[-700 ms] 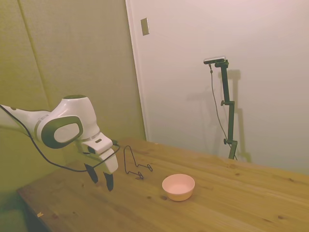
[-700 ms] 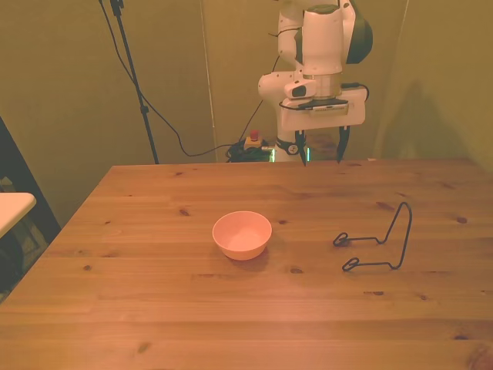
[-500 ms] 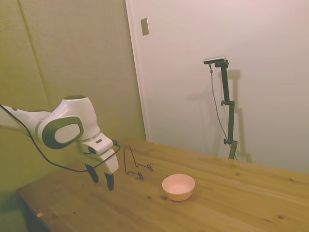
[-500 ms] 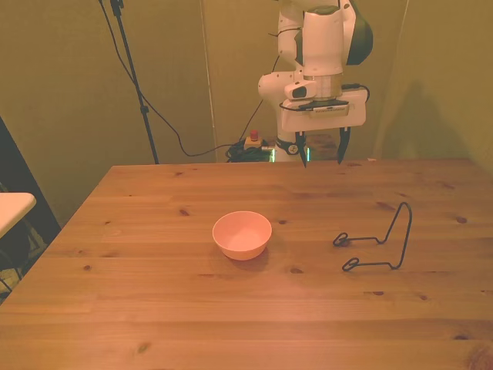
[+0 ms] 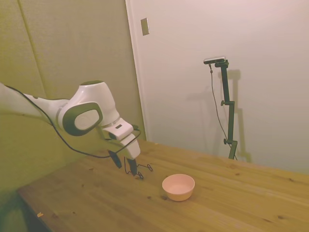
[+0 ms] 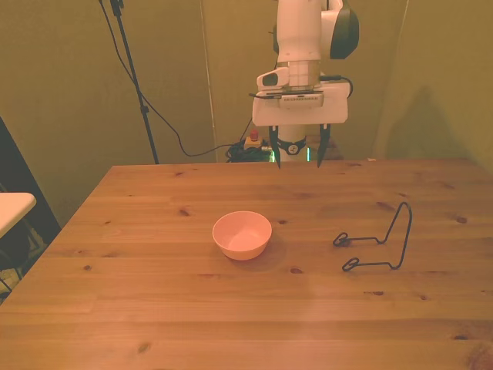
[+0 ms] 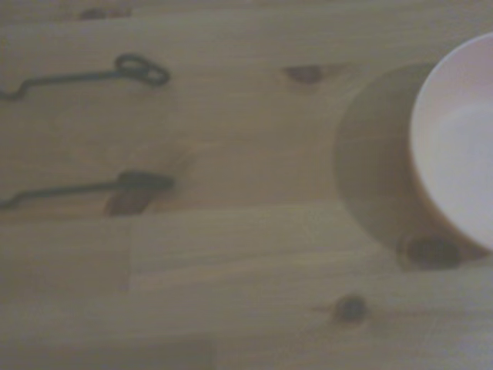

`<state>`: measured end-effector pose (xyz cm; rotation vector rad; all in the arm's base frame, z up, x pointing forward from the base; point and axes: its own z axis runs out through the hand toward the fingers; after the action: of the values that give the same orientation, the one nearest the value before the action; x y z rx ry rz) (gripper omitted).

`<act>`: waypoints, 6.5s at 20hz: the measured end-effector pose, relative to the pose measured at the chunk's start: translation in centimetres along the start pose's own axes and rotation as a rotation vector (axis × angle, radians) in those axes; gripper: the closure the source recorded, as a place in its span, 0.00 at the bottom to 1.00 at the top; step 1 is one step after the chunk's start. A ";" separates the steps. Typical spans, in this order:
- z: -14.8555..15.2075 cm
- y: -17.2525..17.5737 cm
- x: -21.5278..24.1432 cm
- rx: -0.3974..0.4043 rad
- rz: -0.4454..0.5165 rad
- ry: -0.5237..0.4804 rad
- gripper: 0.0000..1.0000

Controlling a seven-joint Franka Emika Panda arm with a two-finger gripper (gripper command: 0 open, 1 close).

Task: Load the bowl

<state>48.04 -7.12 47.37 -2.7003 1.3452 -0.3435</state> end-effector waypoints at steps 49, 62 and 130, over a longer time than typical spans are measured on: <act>13.0 -4.8 11.3 -0.130 0.145 -0.021 1.00; 3.2 -11.8 5.9 0.133 0.044 -0.191 1.00; 2.5 1.8 5.5 0.503 -0.129 -0.457 0.00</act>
<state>50.53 -12.62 45.42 -2.2572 0.8264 -0.0504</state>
